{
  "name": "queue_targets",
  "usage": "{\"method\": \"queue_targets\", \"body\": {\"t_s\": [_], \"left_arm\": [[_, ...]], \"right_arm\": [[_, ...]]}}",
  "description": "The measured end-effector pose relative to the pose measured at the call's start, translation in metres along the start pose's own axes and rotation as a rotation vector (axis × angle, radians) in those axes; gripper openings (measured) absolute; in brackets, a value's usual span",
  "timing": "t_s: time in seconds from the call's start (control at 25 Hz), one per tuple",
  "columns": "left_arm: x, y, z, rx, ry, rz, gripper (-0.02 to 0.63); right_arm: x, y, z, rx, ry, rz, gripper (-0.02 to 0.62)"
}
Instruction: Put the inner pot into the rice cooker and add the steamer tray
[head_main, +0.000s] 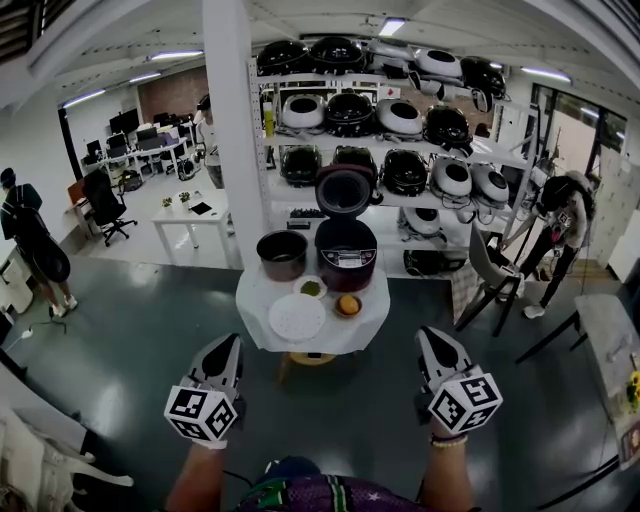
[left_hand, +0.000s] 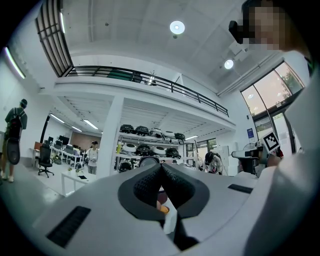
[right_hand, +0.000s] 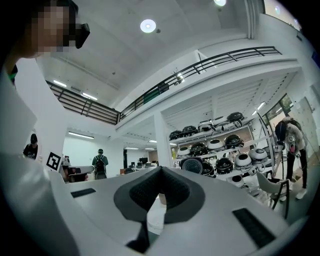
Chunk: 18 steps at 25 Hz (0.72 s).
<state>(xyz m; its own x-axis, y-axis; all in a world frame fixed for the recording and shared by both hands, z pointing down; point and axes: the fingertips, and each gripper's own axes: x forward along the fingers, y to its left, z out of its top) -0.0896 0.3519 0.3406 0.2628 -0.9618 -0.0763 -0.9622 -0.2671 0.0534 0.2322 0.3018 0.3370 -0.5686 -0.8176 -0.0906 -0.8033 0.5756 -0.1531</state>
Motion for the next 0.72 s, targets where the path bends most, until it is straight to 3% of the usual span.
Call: {"method": "queue_targets", "body": {"t_s": [0.4,0.72], "left_arm": [[-0.009,0.005,-0.003,0.031,0.042,0.039,0.02],[0.039,0.026,-0.029,-0.011,0.056,0.038,0.02]], "right_arm": [[0.007,0.0,0.004,0.016,-0.044,0.028,0.006],[0.031,-0.025,-0.017,0.02,-0.018,-0.004,0.006]]}}
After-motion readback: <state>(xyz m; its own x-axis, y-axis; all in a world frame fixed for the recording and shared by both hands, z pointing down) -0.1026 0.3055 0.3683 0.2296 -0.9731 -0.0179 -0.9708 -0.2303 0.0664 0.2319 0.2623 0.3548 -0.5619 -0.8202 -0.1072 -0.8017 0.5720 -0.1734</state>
